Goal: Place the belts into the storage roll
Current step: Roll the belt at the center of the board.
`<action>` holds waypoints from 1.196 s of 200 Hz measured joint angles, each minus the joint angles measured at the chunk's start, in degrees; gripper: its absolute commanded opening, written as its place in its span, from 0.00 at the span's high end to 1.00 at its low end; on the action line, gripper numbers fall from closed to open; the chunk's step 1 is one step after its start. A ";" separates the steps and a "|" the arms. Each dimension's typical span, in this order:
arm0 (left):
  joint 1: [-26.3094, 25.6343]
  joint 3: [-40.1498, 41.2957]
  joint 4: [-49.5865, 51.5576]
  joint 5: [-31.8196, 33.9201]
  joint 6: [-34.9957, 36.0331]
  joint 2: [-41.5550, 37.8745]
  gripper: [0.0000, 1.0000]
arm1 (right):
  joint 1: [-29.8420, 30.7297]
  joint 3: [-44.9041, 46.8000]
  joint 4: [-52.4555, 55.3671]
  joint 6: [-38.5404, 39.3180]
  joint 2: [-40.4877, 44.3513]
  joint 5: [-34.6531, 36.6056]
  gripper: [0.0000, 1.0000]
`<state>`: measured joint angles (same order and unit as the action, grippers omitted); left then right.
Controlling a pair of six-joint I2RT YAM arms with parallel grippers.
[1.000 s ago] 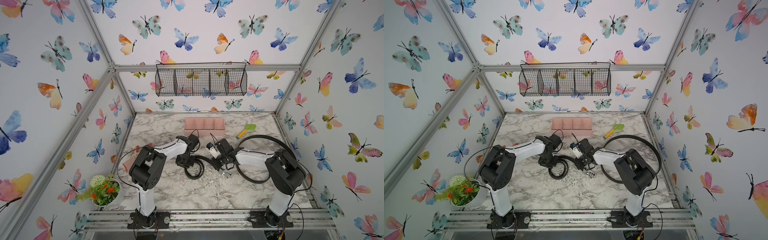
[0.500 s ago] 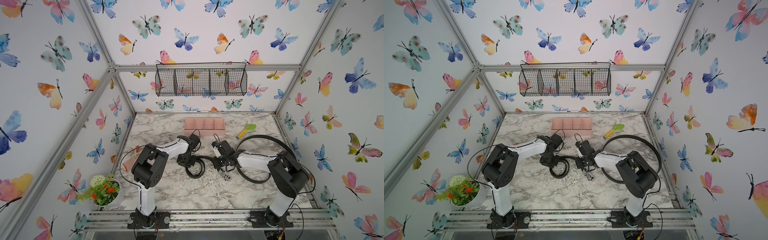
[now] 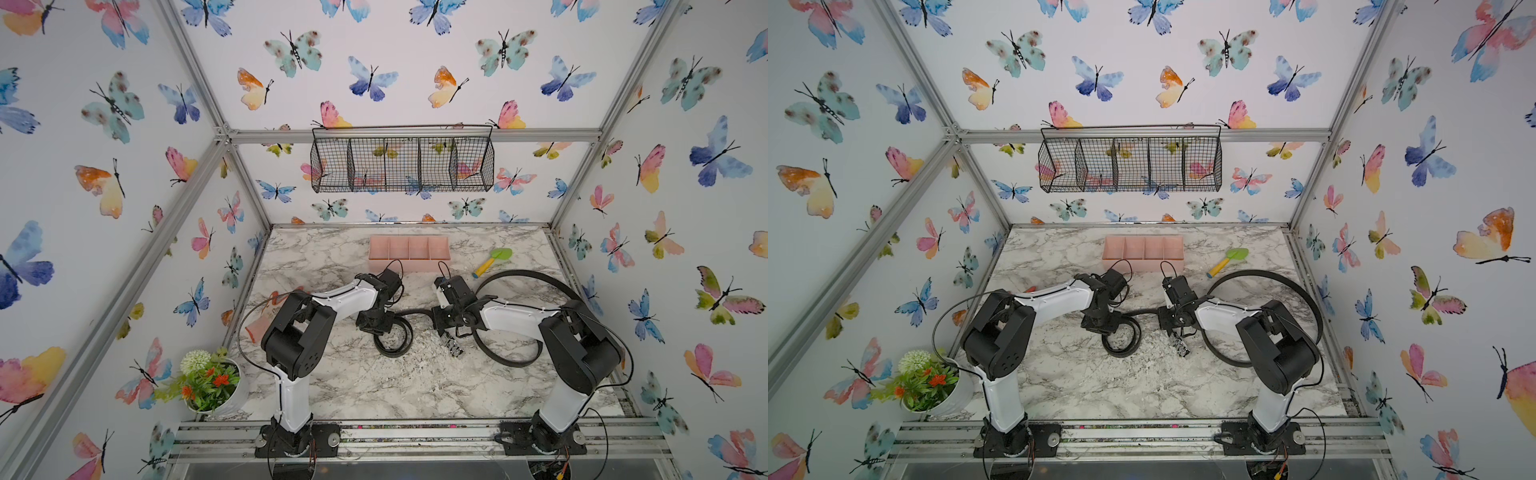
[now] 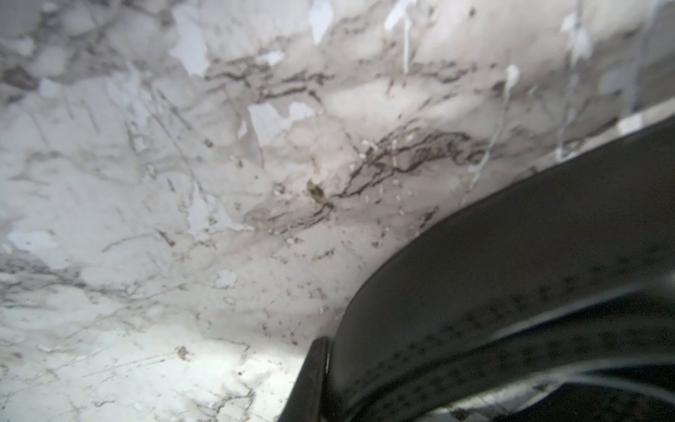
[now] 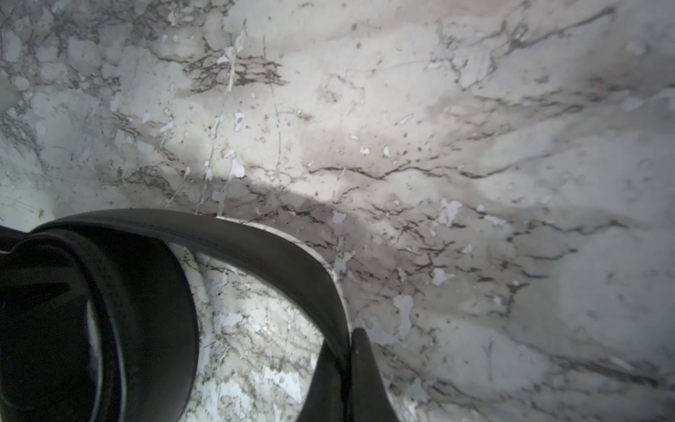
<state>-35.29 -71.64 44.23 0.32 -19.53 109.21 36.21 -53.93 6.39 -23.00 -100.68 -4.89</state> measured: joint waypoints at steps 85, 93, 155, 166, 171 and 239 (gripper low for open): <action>-0.04 0.37 -0.74 -0.22 -0.02 -0.20 0.80 | -4.72 0.20 0.00 -0.13 0.00 -1.62 0.97; -0.04 0.37 -0.76 -0.22 -0.02 -0.20 0.80 | -5.20 0.20 0.00 -0.13 -0.02 -1.62 0.97; -0.04 0.59 -1.03 -0.22 -0.04 -0.31 0.79 | -7.19 0.33 0.00 -0.24 -0.09 -1.64 0.97; -0.04 0.68 -1.11 -0.22 -0.07 -0.39 0.79 | -7.58 0.33 0.00 -0.37 -0.20 -1.66 0.97; -0.04 0.72 -1.16 -0.22 -0.09 -0.42 0.79 | -7.74 0.33 0.00 -0.44 -0.31 -1.68 0.97; -0.04 0.72 -1.18 -0.22 -0.28 -0.42 0.83 | -9.68 0.79 -1.22 -2.23 -0.46 -2.14 0.97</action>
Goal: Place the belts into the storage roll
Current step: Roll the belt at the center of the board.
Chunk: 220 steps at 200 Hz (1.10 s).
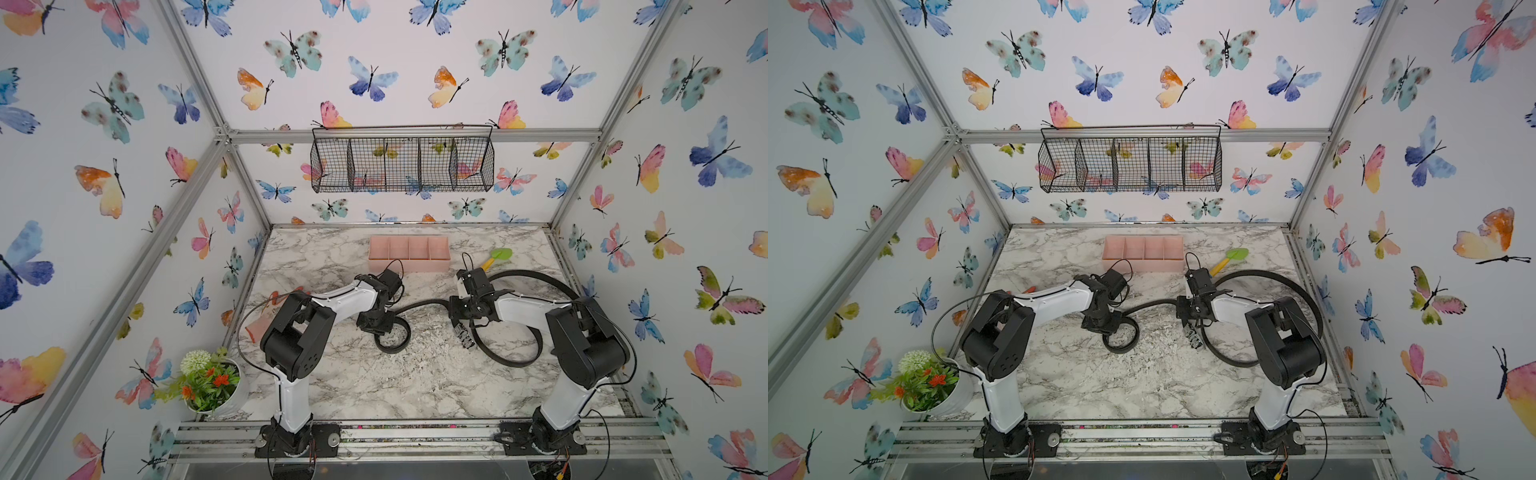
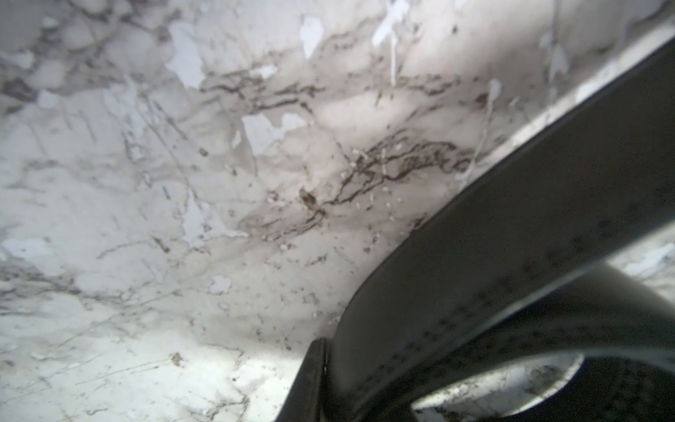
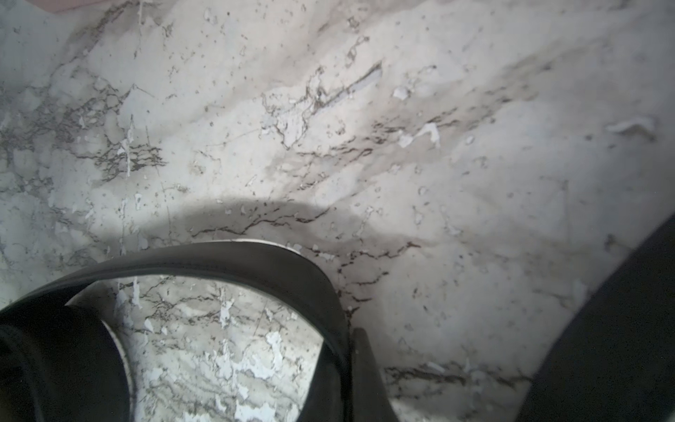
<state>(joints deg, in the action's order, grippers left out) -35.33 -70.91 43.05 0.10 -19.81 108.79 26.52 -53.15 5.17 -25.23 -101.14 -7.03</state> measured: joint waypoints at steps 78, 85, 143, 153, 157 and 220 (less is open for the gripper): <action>4.52 -1.25 -1.64 -5.14 -5.75 0.76 1.00 | 3.54 7.58 -2.97 -3.65 5.38 -3.06 0.97; 4.94 -1.75 -1.88 -5.33 -6.51 1.14 1.00 | 5.01 8.20 -3.08 -4.35 5.97 -2.86 0.97; 3.93 -12.85 5.01 -0.33 -9.46 8.52 1.00 | 19.19 10.67 -4.50 -12.33 7.93 0.50 0.92; 3.63 -13.31 5.53 0.72 -9.57 8.81 1.00 | 21.64 10.47 -4.68 -13.70 7.80 1.14 0.90; 3.43 -13.60 5.81 1.16 -9.60 8.96 1.00 | 22.69 10.27 -4.66 -14.25 7.61 1.09 0.88; 3.06 -14.36 6.67 2.08 -9.35 9.46 1.00 | 28.98 8.76 -0.11 -14.56 12.04 1.14 0.26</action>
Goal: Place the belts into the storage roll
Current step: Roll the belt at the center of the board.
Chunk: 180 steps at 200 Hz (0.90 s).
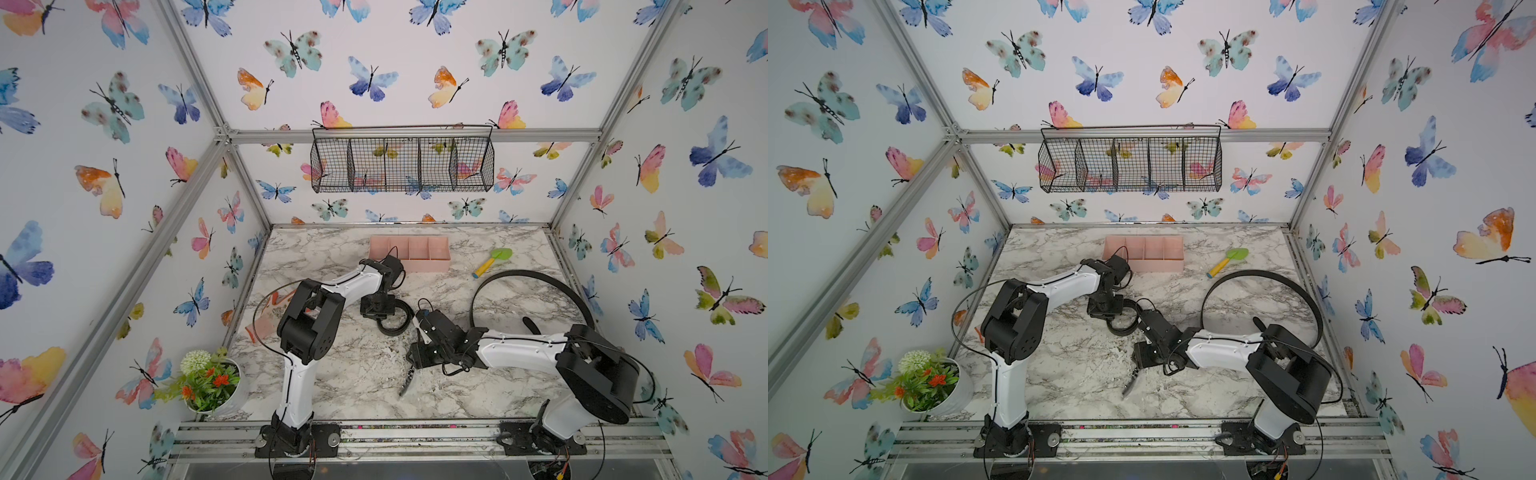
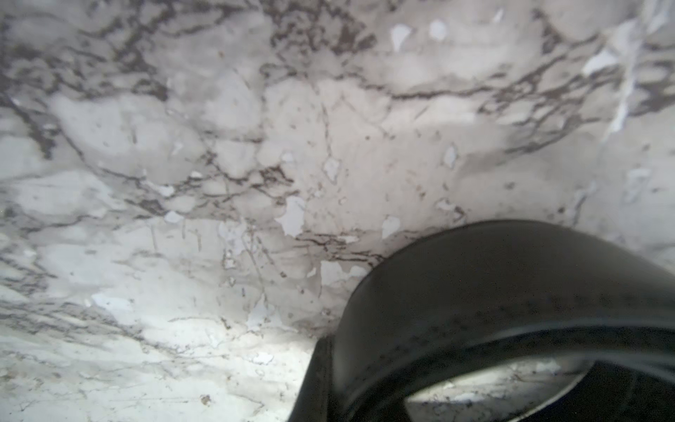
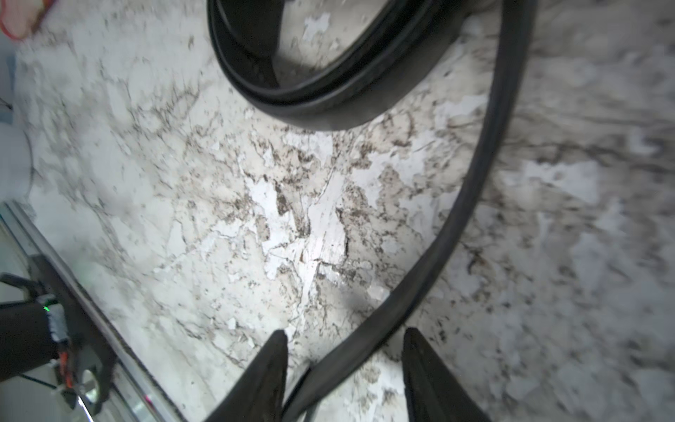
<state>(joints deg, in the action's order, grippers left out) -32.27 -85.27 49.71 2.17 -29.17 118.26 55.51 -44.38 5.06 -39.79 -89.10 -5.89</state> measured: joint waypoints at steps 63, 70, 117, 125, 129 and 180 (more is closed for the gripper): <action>0.00 0.61 -0.61 -0.02 0.04 -0.28 1.00 | -13.44 -5.99 0.42 8.15 -1.77 -0.37 0.20; 0.00 0.68 -0.72 -0.02 0.04 -0.33 1.00 | -14.29 -8.68 0.79 9.38 -4.33 -0.44 0.20; 0.00 1.25 -1.29 -0.04 0.24 -0.66 1.00 | -15.15 -20.87 1.22 15.06 -15.63 -3.08 0.11; 0.00 1.25 -1.29 -0.02 0.26 -0.66 1.00 | -15.15 -21.79 1.46 15.56 -16.68 -3.67 0.08; 0.00 1.25 -1.29 -0.04 0.26 -0.66 1.00 | -15.15 -22.29 1.70 16.26 -17.16 -3.91 0.08; 0.02 0.39 -0.39 -0.11 0.44 -0.15 1.00 | -15.15 -28.15 3.32 19.47 -24.13 -6.64 0.11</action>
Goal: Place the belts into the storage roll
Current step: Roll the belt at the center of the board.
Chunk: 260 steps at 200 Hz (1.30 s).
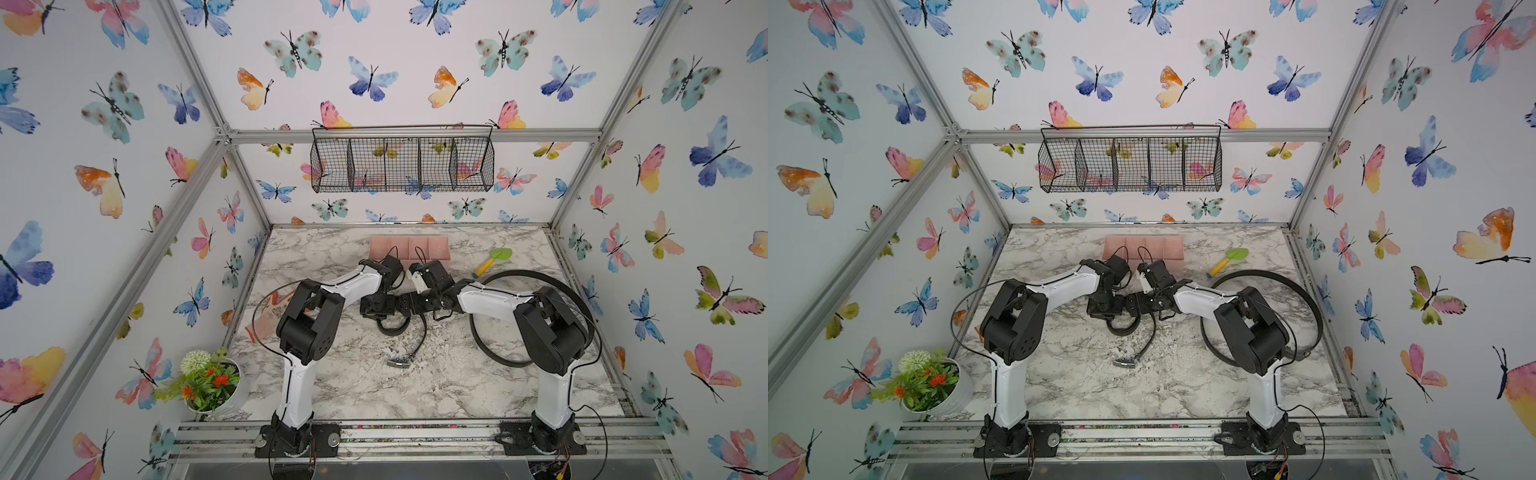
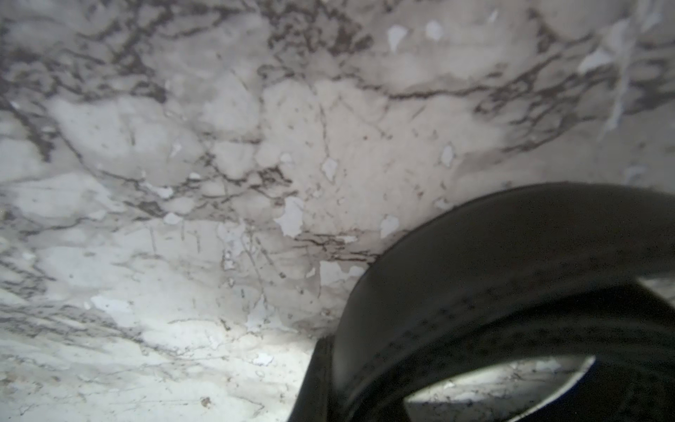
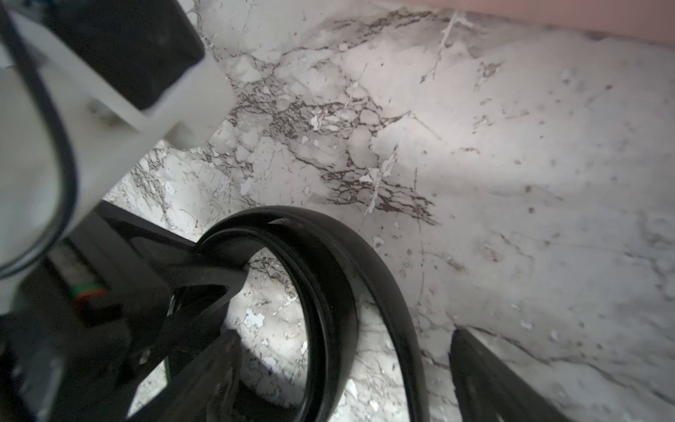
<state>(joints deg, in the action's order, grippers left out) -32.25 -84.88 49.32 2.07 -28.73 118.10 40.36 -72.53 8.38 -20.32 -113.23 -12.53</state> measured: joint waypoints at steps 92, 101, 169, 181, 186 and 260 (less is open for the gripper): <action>0.04 -2.16 2.34 -0.55 -4.39 1.38 1.00 | 0.13 6.60 -0.94 -7.74 2.75 -4.90 0.37; -0.02 -2.69 2.91 -0.46 -5.53 1.73 1.00 | 0.22 6.97 -1.22 -8.94 2.91 -5.25 0.38; -0.92 1.55 -0.50 -2.23 -15.50 -0.83 1.00 | 1.36 7.72 -2.89 -17.25 3.02 -6.54 0.43; -0.63 4.42 -3.28 -4.39 -17.33 -2.60 1.00 | 1.38 7.74 -3.08 -18.75 3.02 -6.84 0.45; -0.63 5.38 -4.37 -4.63 -18.05 -3.15 1.00 | 1.36 7.80 -3.26 -19.26 3.02 -6.97 0.45; -2.69 8.76 -8.13 -5.18 -23.39 -5.49 1.00 | 1.79 7.50 -1.01 -23.56 2.99 -7.26 0.46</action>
<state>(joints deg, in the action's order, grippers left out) -34.94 -76.12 41.19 -3.11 -52.12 112.62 42.15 -65.04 7.38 -43.88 -110.24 -19.79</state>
